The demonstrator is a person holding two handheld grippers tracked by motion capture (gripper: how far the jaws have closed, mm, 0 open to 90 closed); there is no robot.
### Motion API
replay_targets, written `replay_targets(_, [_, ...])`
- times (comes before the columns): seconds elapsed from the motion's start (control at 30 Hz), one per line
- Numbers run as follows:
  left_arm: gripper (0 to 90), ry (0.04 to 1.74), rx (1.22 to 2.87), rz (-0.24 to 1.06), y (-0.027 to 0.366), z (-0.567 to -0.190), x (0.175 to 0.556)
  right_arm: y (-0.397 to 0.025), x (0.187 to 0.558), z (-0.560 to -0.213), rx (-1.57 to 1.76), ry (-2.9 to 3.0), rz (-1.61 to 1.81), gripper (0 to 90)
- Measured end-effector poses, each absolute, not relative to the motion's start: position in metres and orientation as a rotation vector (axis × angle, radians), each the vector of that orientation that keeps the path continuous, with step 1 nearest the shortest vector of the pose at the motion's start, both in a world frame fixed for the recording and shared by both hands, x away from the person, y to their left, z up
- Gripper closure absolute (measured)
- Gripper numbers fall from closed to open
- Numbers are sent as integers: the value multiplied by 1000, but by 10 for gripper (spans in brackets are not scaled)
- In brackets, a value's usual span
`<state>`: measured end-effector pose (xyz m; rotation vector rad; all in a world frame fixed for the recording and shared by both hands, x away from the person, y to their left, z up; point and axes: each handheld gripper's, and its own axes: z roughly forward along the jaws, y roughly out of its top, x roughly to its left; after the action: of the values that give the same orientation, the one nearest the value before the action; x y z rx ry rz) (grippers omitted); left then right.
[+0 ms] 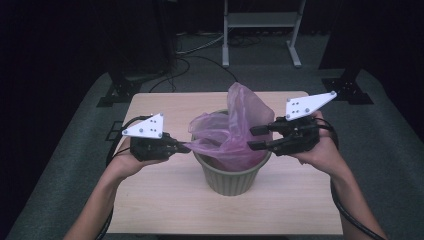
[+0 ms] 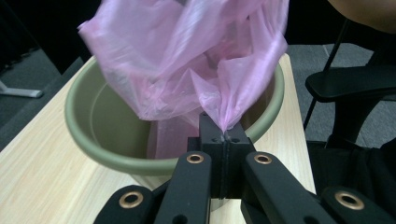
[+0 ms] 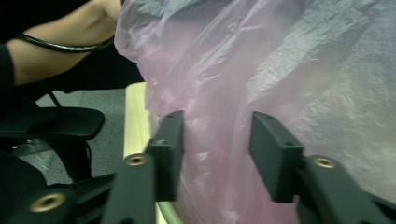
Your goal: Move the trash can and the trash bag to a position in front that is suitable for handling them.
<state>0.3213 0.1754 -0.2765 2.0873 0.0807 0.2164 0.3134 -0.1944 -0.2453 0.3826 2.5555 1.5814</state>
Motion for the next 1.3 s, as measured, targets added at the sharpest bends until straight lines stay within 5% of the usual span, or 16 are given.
replay_targets(0.13, [900, 82, 2096, 202, 175, -280, 322, -193, 315, -251, 433, 2567, 1485, 896])
replay_targets(0.37, [870, 105, 2091, 163, 179, -285, 323, -208, 314, -265, 465, 2598, 1497, 900])
replay_targets(0.7, [689, 134, 2054, 152, 188, -273, 322, -218, 309, -267, 453, 2609, 1502, 900])
replay_targets(1.3, [638, 98, 2036, 200, 182, -237, 324, -212, 310, -269, 427, 2637, 1486, 900])
